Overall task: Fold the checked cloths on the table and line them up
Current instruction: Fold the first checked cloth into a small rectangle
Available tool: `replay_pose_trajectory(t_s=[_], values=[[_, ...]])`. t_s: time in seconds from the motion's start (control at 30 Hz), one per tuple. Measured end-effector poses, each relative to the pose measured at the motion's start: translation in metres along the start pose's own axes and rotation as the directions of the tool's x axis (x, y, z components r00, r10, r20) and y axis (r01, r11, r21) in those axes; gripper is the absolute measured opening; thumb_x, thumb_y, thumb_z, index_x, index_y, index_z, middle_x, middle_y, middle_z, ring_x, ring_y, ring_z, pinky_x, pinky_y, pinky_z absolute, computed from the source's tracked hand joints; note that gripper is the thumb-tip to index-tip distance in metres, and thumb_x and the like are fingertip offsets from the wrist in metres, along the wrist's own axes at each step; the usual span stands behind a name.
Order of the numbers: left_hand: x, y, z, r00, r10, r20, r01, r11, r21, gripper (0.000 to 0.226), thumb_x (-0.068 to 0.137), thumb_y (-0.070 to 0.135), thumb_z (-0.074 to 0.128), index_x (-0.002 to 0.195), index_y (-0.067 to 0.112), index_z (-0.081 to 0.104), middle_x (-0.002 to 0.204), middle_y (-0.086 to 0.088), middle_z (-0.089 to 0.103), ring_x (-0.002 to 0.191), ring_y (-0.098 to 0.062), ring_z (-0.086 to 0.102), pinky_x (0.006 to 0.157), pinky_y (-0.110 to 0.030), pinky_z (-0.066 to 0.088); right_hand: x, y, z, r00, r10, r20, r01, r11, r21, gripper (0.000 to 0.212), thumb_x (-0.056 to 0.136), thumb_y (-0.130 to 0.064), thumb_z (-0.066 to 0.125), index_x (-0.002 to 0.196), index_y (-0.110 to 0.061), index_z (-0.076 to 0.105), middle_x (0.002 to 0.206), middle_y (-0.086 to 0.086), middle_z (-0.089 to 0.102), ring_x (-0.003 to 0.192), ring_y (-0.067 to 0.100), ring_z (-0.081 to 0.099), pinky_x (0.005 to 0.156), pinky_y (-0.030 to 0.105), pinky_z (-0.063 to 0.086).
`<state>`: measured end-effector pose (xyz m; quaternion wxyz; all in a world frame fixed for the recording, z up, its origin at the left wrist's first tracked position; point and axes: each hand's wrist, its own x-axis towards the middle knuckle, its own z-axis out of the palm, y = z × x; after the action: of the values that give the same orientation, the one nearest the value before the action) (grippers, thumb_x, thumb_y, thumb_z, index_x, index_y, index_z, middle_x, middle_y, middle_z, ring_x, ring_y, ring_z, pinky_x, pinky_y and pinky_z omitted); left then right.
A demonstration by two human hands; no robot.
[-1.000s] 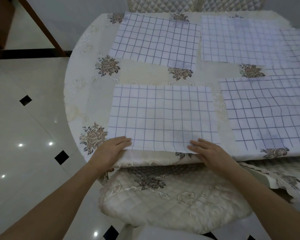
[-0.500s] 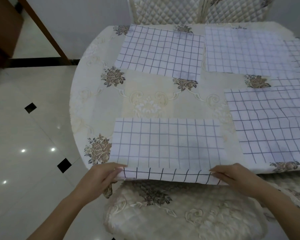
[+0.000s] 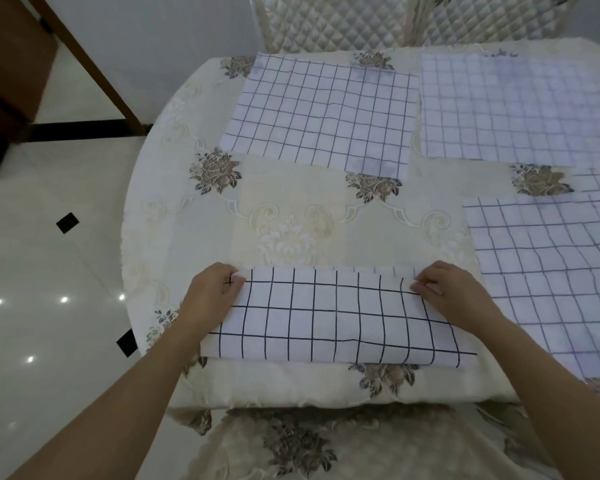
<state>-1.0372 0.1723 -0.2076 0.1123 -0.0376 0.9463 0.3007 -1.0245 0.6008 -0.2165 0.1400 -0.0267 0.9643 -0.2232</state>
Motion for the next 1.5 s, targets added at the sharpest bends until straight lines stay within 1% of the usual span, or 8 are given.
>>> replay_pose_trajectory(t_s=[0.27, 0.43, 0.63, 0.77, 0.93, 1.27, 1.37, 1.5], values=[[0.007, -0.016, 0.019, 0.987, 0.057, -0.147, -0.029, 0.983, 0.183, 0.011, 0.092, 0.013, 0.067, 0.094, 0.003, 0.068, 0.092, -0.009, 0.059, 0.086, -0.033, 0.059, 0.075, -0.042, 0.052, 0.019, 0.005, 0.017, 0.976, -0.008, -0.217, -0.005, 0.998, -0.057, 0.017, 0.086, -0.029, 0.076, 0.081, -0.015, 0.068, 0.078, -0.005, 0.055, 0.075, 0.019, 0.054, 0.062, 0.035, 0.047], [-0.015, 0.005, 0.022, 0.963, 0.138, -0.232, -0.021, 0.895, 0.445, 0.046, 0.083, 0.02, 0.073, 0.124, 0.008, 0.057, 0.123, -0.015, 0.055, 0.109, -0.037, 0.053, 0.082, -0.051, 0.047, 0.018, -0.001, 0.021, 0.923, -0.023, -0.385, -0.017, 0.995, -0.099, 0.017, 0.088, -0.026, 0.074, 0.095, -0.011, 0.071, 0.094, 0.007, 0.064, 0.087, 0.032, 0.058, 0.073, 0.043, 0.047], [-0.063, 0.043, 0.071, 0.873, 0.486, 0.038, -0.446, 0.764, 0.466, 0.053, 0.098, 0.035, 0.047, 0.146, 0.014, 0.045, 0.159, -0.008, 0.034, 0.144, -0.025, 0.036, 0.115, -0.051, 0.03, -0.037, -0.053, 0.046, 0.868, -0.107, -0.486, 0.068, 0.993, -0.097, 0.028, 0.098, -0.023, 0.058, 0.12, -0.007, 0.063, 0.122, 0.013, 0.059, 0.116, 0.033, 0.055, 0.098, 0.047, 0.045], [-0.069, 0.055, 0.104, 0.898, 0.423, 0.123, -0.428, 0.771, 0.472, 0.063, 0.103, 0.044, 0.035, 0.158, 0.016, 0.023, 0.166, -0.006, 0.016, 0.152, -0.022, 0.017, 0.121, -0.053, 0.019, -0.057, -0.108, 0.097, 0.94, -0.132, -0.314, 0.087, 0.984, -0.155, 0.047, 0.103, -0.035, 0.042, 0.142, -0.008, 0.05, 0.151, 0.013, 0.045, 0.144, 0.032, 0.035, 0.116, 0.053, 0.031], [-0.066, 0.052, 0.126, 0.928, 0.347, 0.137, -0.369, 0.793, 0.485, 0.064, 0.103, 0.045, 0.026, 0.159, 0.015, 0.016, 0.166, -0.006, 0.011, 0.154, -0.022, 0.009, 0.12, -0.054, 0.02, -0.047, -0.139, 0.138, 0.959, -0.099, -0.265, 0.068, 0.99, -0.125, 0.052, 0.107, -0.035, 0.028, 0.152, -0.009, 0.036, 0.16, 0.011, 0.031, 0.151, 0.027, 0.022, 0.12, 0.051, 0.025], [-0.056, -0.037, 0.061, 0.983, 0.181, 0.023, -0.167, 0.842, 0.513, 0.066, 0.099, 0.059, 0.014, 0.159, 0.031, 0.006, 0.167, 0.0, -0.005, 0.154, -0.017, -0.004, 0.123, -0.05, 0.008, -0.069, -0.01, 0.089, 0.955, 0.19, -0.227, -0.247, 0.935, -0.256, 0.073, 0.1, -0.063, 0.012, 0.16, -0.023, 0.001, 0.168, 0.0, -0.002, 0.154, 0.02, -0.005, 0.123, 0.05, 0.012], [-0.052, -0.038, 0.048, 0.993, 0.114, -0.015, -0.093, 0.869, 0.486, 0.067, 0.096, 0.05, 0.019, 0.158, 0.025, 0.02, 0.167, -0.003, 0.006, 0.154, -0.021, 0.002, 0.123, -0.053, 0.005, -0.072, 0.004, 0.081, 0.952, 0.221, -0.213, -0.273, 0.927, -0.258, 0.076, 0.099, -0.065, 0.008, 0.16, -0.02, -0.002, 0.167, 0.001, -0.005, 0.154, 0.02, -0.007, 0.123, 0.051, 0.012], [-0.042, 0.008, 0.062, 0.981, 0.181, -0.073, -0.124, 0.866, 0.484, 0.065, 0.091, 0.037, 0.032, 0.15, 0.01, 0.034, 0.161, -0.013, 0.027, 0.15, -0.03, 0.022, 0.122, -0.056, 0.011, -0.058, -0.041, 0.089, 0.945, 0.151, -0.291, -0.237, 0.928, -0.286, 0.077, 0.1, -0.052, 0.031, 0.157, -0.004, 0.015, 0.166, 0.014, 0.011, 0.153, 0.032, 0.008, 0.122, 0.055, 0.016]])
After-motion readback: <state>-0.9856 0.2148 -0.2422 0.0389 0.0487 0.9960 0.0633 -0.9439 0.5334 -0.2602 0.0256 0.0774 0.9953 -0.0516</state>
